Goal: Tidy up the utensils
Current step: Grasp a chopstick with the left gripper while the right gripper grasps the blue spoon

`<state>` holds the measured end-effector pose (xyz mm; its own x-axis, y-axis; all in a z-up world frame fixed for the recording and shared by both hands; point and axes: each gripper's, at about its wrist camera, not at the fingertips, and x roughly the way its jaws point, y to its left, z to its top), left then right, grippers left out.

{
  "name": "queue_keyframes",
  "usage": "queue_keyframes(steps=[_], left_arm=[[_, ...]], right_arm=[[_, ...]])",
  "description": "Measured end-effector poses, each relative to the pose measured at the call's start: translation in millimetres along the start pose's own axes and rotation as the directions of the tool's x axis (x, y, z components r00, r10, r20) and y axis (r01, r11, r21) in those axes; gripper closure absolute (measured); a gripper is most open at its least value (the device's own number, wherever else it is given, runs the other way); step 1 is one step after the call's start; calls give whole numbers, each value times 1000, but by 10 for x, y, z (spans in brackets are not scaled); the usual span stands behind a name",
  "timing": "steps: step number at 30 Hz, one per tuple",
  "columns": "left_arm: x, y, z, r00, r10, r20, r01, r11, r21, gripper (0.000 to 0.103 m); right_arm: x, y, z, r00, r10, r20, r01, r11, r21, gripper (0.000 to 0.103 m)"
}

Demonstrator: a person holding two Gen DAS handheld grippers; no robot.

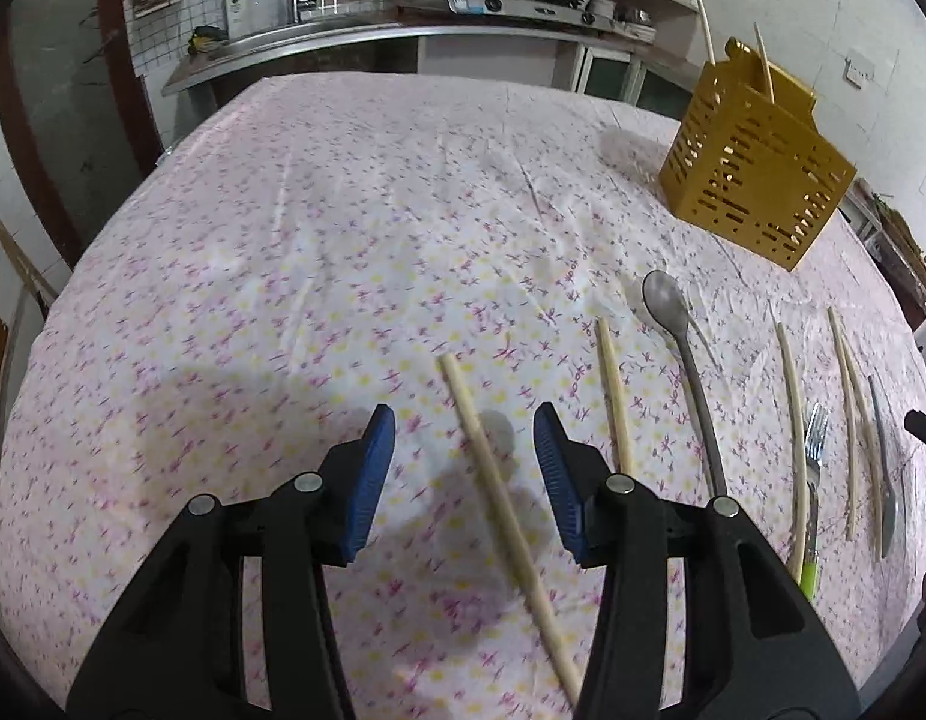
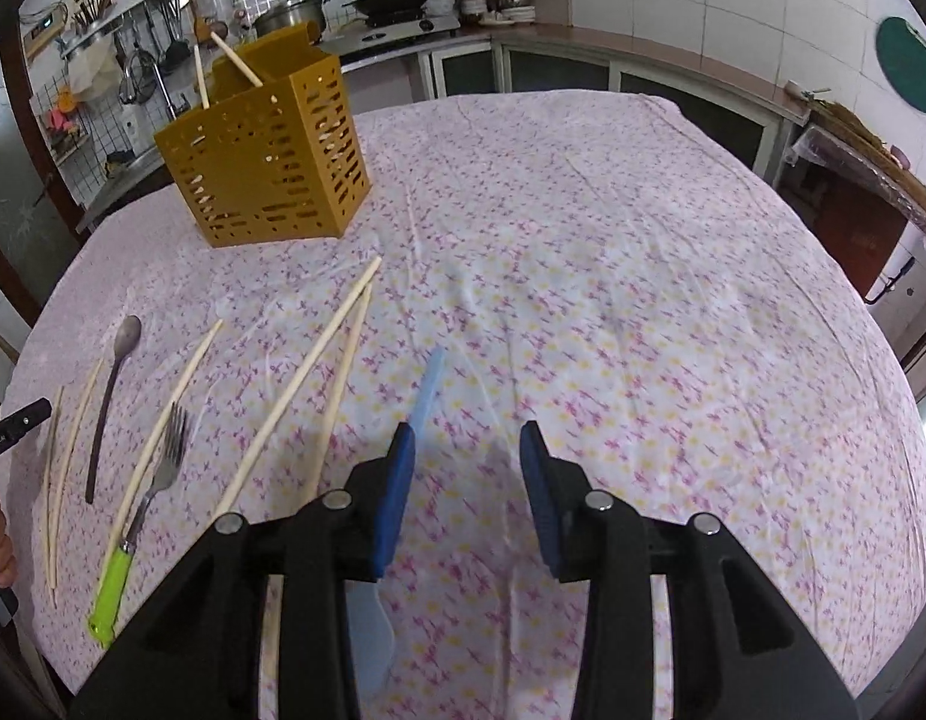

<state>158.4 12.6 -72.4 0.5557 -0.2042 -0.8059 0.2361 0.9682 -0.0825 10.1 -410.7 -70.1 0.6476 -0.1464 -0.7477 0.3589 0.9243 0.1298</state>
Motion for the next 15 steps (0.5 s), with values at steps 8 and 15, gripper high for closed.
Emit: queue_keyframes(steps=[8, 15], left_arm=[[257, -67, 151, 999, 2, -48, -1, 1000, 16, 56], [374, -140, 220, 998, -6, -59, 9, 999, 45, 60]], right_arm=[[315, 103, 180, 999, 8, -49, -8, 1000, 12, 68], [570, 179, 290, 996, -31, -86, 30, 999, -12, 78]])
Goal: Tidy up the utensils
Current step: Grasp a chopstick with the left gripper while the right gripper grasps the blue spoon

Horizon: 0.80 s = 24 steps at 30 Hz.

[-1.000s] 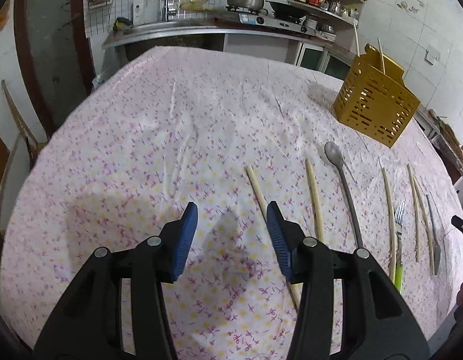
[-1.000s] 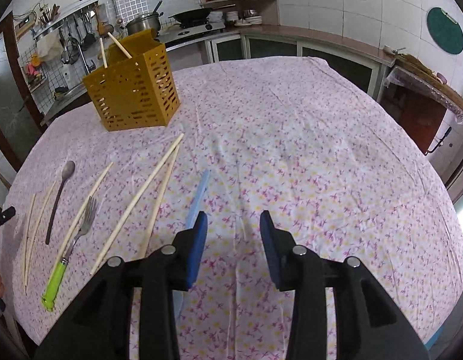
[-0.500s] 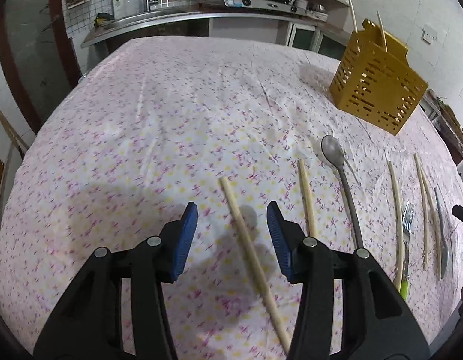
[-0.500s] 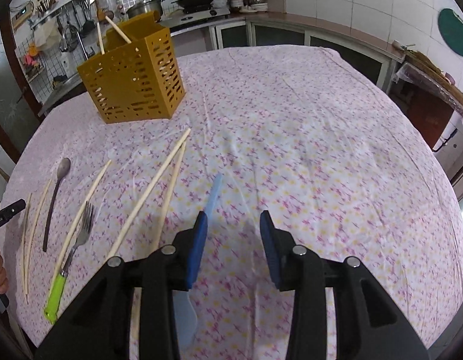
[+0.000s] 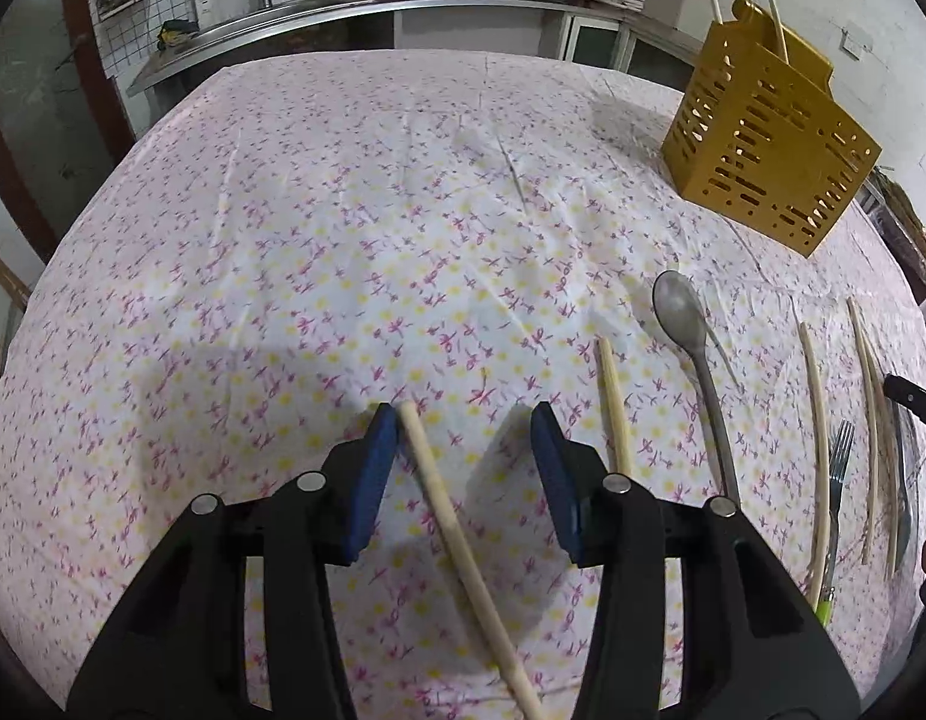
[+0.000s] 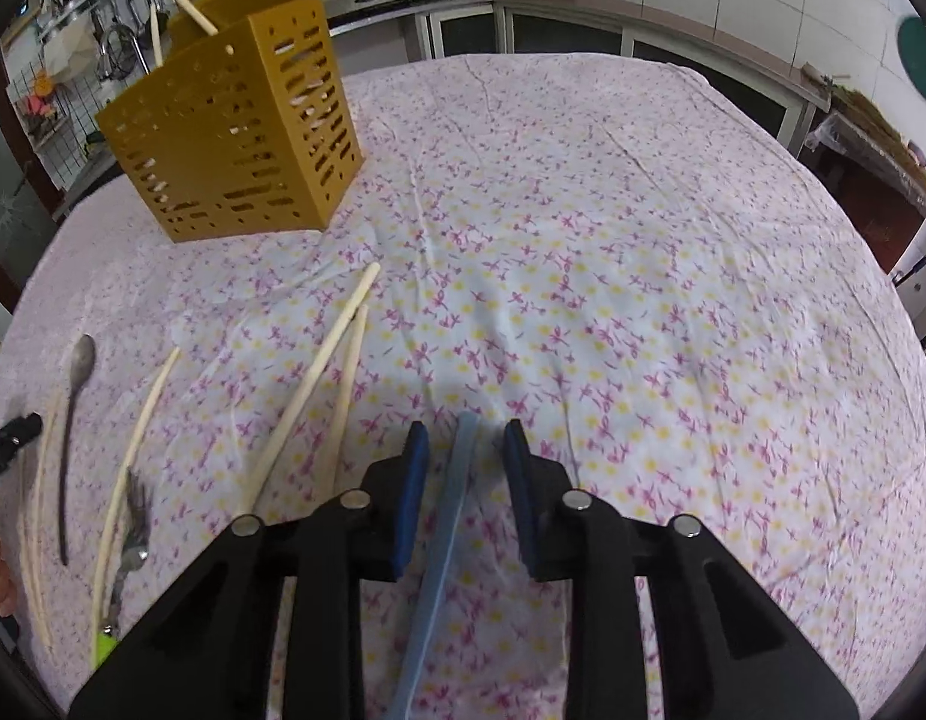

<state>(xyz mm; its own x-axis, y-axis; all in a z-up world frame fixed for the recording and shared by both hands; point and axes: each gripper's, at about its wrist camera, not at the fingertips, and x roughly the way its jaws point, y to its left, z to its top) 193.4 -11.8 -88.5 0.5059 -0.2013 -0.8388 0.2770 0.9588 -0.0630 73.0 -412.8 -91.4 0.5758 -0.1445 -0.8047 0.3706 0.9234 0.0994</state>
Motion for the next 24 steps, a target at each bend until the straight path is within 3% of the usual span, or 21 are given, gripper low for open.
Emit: queue_keyframes(steps=[4, 10, 19, 24], left_arm=[[12, -20, 30, 1000, -10, 1, 10, 1000, 9, 77], [27, -63, 28, 1000, -20, -1, 20, 999, 30, 97], [-16, -81, -11, 999, -3, -36, 5, 998, 63, 97], [-37, -82, -74, 999, 10, -47, -6, 997, 78, 91]], right_arm=[[31, 73, 29, 1000, -16, 2, 16, 999, -39, 92], [31, 91, 70, 1000, 2, -5, -2, 999, -52, 95], [-4, 15, 72, 1000, 21, -3, -21, 999, -37, 95], [5, -35, 38, 1000, 27, -1, -27, 999, -32, 95]])
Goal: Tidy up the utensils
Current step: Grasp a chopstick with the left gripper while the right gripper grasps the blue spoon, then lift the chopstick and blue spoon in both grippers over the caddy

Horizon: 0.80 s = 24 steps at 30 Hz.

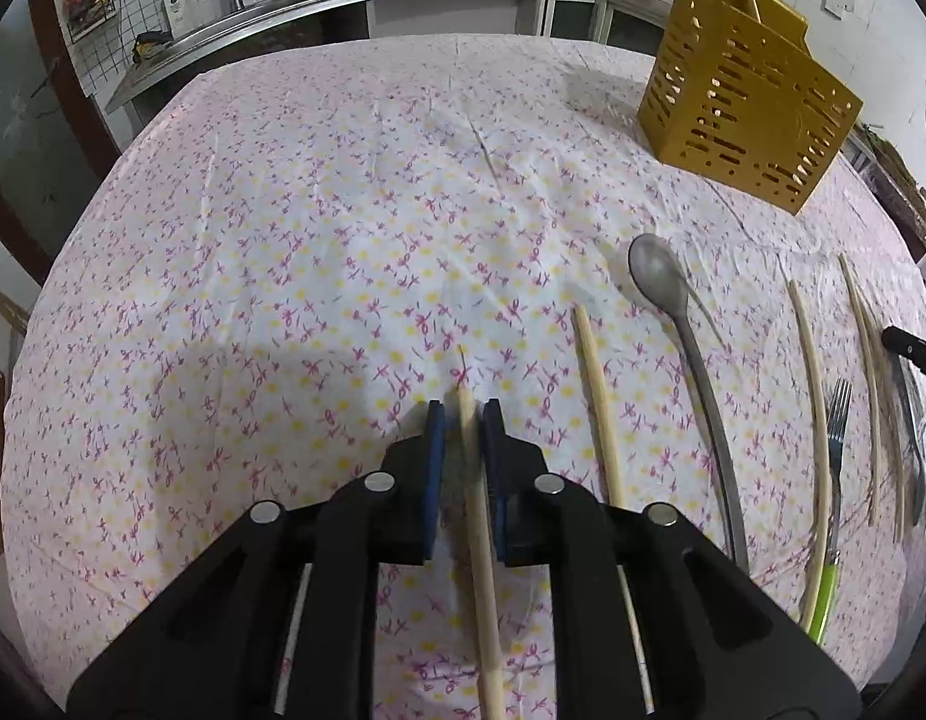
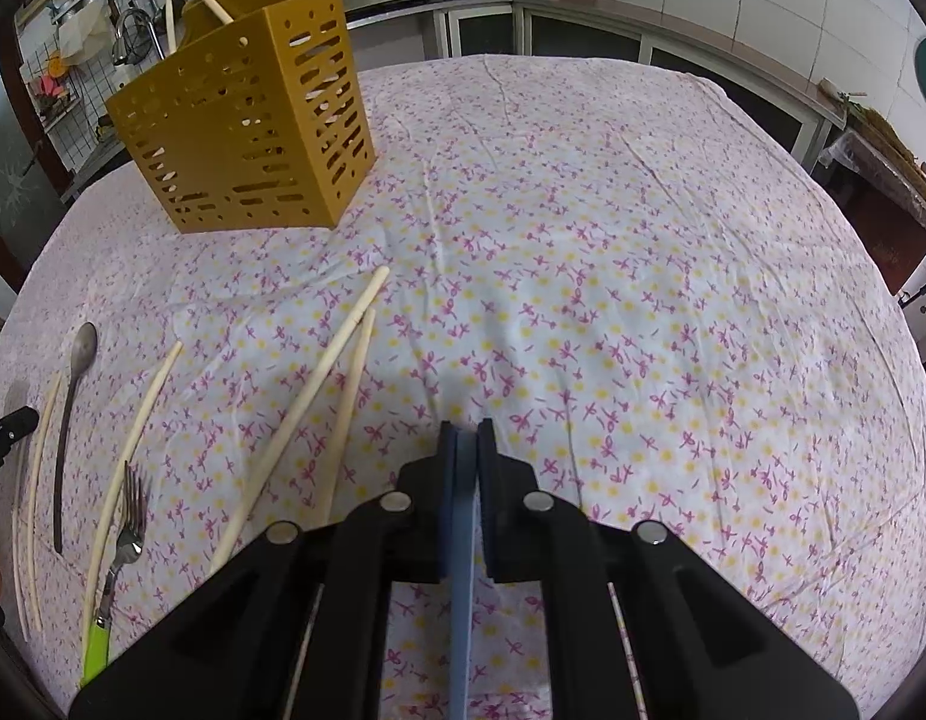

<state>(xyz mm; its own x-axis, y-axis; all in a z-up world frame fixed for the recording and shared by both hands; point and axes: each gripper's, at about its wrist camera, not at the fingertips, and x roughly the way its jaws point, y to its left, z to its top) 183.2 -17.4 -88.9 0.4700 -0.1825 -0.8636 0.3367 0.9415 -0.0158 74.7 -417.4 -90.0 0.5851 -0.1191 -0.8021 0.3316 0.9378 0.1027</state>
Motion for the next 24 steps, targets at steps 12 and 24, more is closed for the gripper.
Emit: queue_keyframes(steps=[12, 24], left_arm=[[-26, -15, 48, 999, -1, 32, 1, 1000, -12, 99], [-663, -21, 279, 978, -40, 206, 49, 998, -36, 99]], right_arm=[[-103, 67, 18, 1000, -2, 29, 2, 1000, -19, 96], [-948, 89, 186, 971, 72, 226, -68, 997, -26, 96]])
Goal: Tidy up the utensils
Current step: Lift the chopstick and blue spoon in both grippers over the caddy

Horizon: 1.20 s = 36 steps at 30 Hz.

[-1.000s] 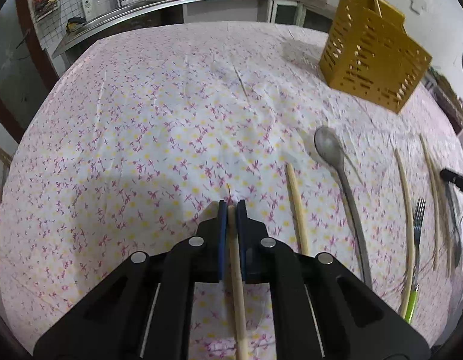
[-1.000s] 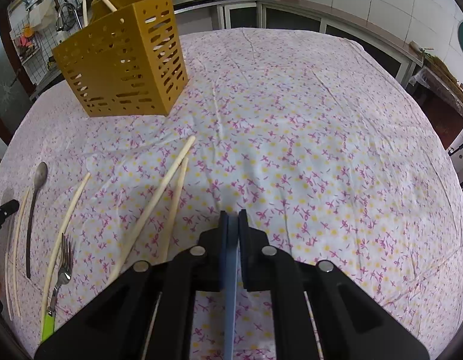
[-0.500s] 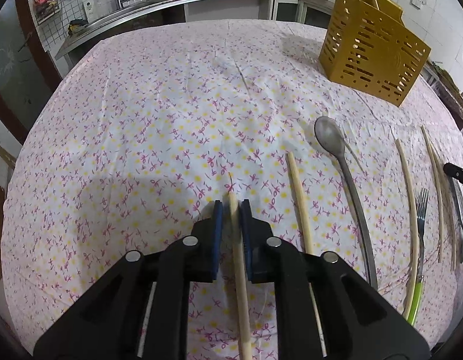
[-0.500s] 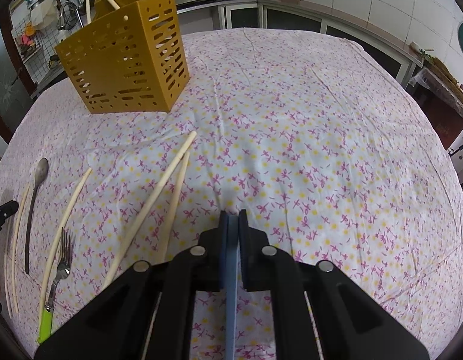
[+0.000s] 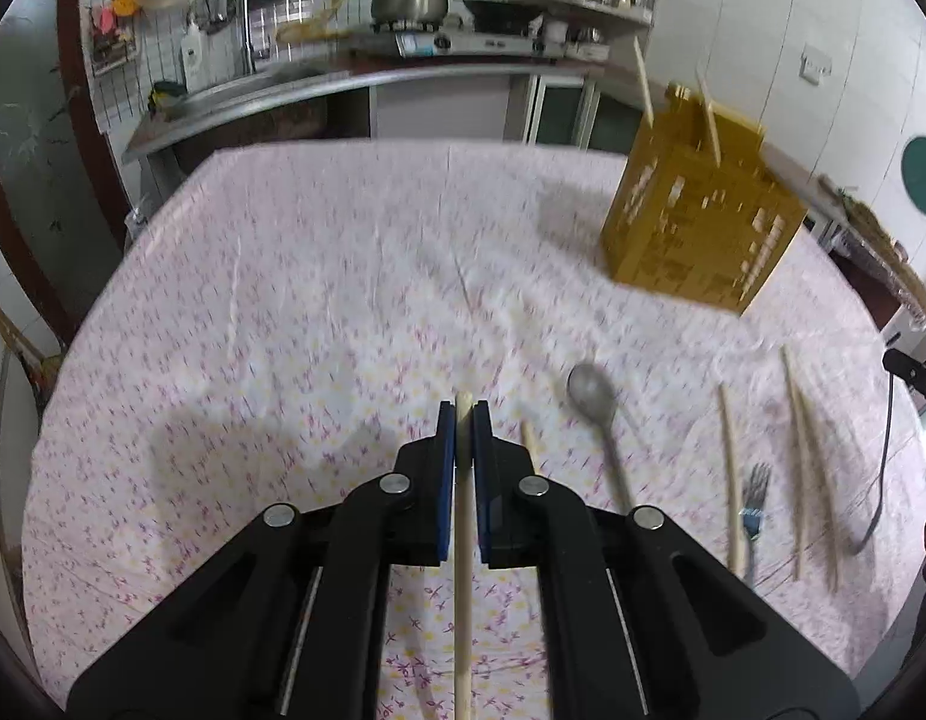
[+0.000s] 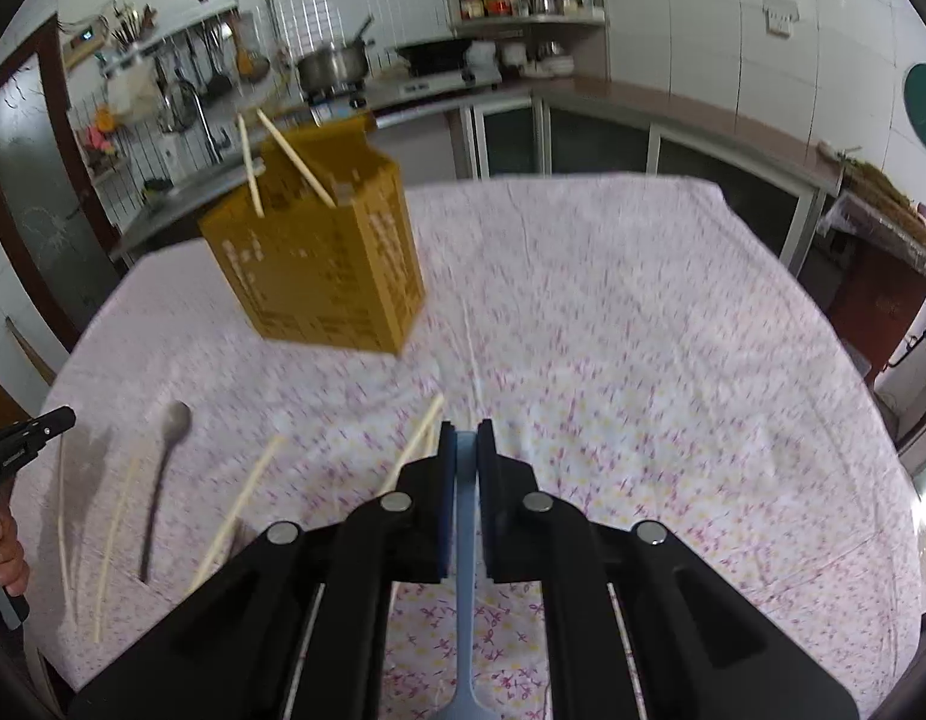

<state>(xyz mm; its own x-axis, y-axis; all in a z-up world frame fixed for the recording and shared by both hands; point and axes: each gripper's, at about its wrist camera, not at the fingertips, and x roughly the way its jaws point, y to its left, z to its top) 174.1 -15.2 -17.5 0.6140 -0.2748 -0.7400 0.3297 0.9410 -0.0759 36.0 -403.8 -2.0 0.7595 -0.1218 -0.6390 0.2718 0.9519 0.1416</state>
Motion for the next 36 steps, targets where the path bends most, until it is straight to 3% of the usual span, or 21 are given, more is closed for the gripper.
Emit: queue_keyframes(steps=[8, 15, 36], left_arm=[[-433, -80, 162, 994, 1, 112, -2, 1000, 12, 99], [-771, -158, 301, 976, 11, 216, -18, 999, 29, 99], [-1118, -284, 674, 954, -41, 298, 27, 998, 52, 99]], right_arm=[[-508, 35, 184, 992, 3, 126, -1, 1000, -22, 96], [-757, 63, 273, 983, 5, 185, 2, 999, -37, 96], [-1088, 240, 555, 961, 37, 273, -15, 996, -83, 96]])
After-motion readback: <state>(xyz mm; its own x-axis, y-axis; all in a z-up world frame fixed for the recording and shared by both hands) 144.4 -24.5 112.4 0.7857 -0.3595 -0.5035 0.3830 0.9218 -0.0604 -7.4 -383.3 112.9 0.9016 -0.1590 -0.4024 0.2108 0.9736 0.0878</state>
